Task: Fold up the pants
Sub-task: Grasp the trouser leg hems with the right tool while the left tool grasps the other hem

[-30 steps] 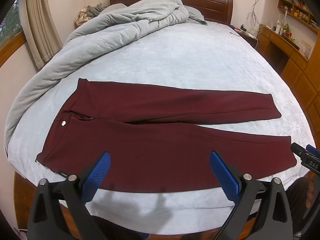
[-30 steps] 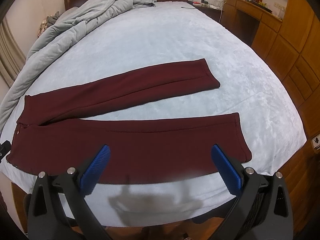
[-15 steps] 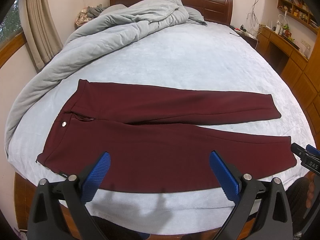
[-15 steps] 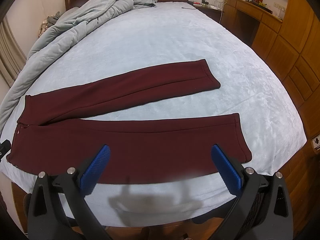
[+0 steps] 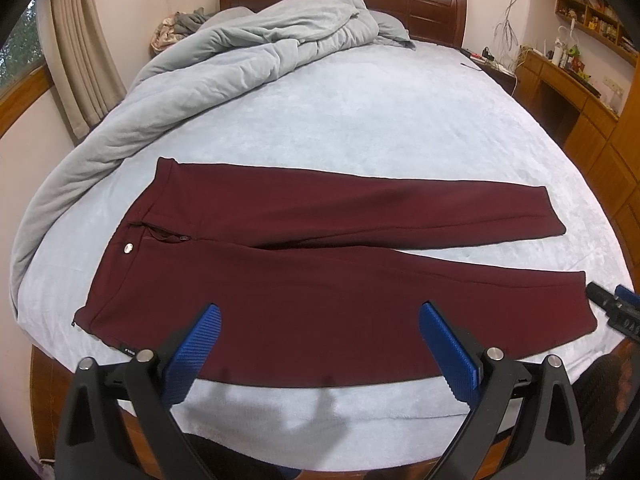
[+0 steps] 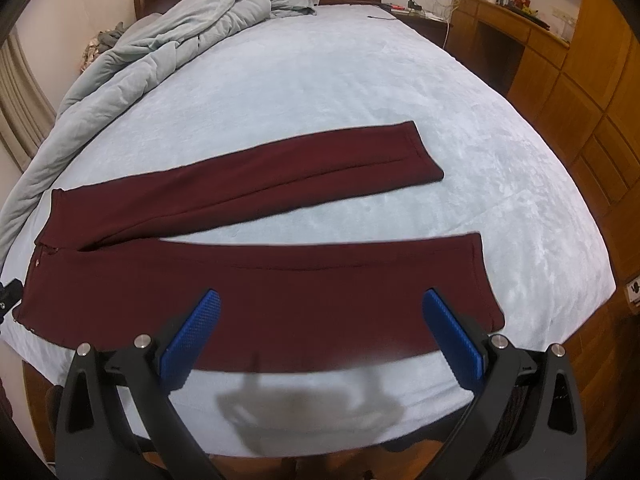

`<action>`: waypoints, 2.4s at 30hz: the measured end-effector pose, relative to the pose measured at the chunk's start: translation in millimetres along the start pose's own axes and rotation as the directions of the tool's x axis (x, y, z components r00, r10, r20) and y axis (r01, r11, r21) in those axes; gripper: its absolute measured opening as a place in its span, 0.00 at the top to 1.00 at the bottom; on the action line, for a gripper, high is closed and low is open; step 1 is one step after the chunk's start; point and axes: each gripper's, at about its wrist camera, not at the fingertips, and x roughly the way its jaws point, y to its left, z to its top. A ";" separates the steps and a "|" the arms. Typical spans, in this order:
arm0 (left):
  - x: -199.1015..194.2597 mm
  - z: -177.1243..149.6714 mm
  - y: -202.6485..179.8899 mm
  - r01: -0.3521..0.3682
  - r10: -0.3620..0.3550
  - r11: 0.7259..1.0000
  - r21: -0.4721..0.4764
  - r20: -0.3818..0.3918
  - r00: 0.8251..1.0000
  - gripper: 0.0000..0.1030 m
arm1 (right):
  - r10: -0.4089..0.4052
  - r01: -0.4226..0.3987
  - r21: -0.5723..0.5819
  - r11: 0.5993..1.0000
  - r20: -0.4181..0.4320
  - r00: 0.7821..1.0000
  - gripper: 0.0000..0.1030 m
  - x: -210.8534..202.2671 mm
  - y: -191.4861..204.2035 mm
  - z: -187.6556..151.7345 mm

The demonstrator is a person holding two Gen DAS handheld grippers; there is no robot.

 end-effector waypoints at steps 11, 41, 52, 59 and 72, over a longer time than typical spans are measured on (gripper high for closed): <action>82.5 67.7 -33.8 0.070 -0.070 0.997 -0.024 -0.004 0.998 0.04 | 0.033 -0.033 0.019 0.999 -0.046 0.998 0.03 117.0 -101.0 123.5; 222.7 155.7 -164.0 0.328 -0.301 0.930 0.163 -0.171 0.938 0.04 | 0.231 -0.253 -0.092 0.963 -0.202 0.952 0.83 253.2 -157.6 180.1; 265.1 184.2 -198.8 0.555 -0.458 0.753 0.354 -0.324 0.828 0.04 | 0.494 -0.502 -0.136 0.854 -0.091 0.865 0.91 183.7 -189.4 182.2; 285.9 197.2 -229.2 0.728 -0.539 0.575 0.374 -0.497 0.680 0.04 | 0.534 -0.533 -0.206 0.820 -0.057 0.843 0.92 153.7 -193.3 203.2; 306.1 186.3 -247.1 0.824 -0.494 0.482 0.299 -0.684 0.537 0.63 | 0.555 -0.540 -0.248 0.804 -0.011 0.832 0.92 122.5 -183.0 213.2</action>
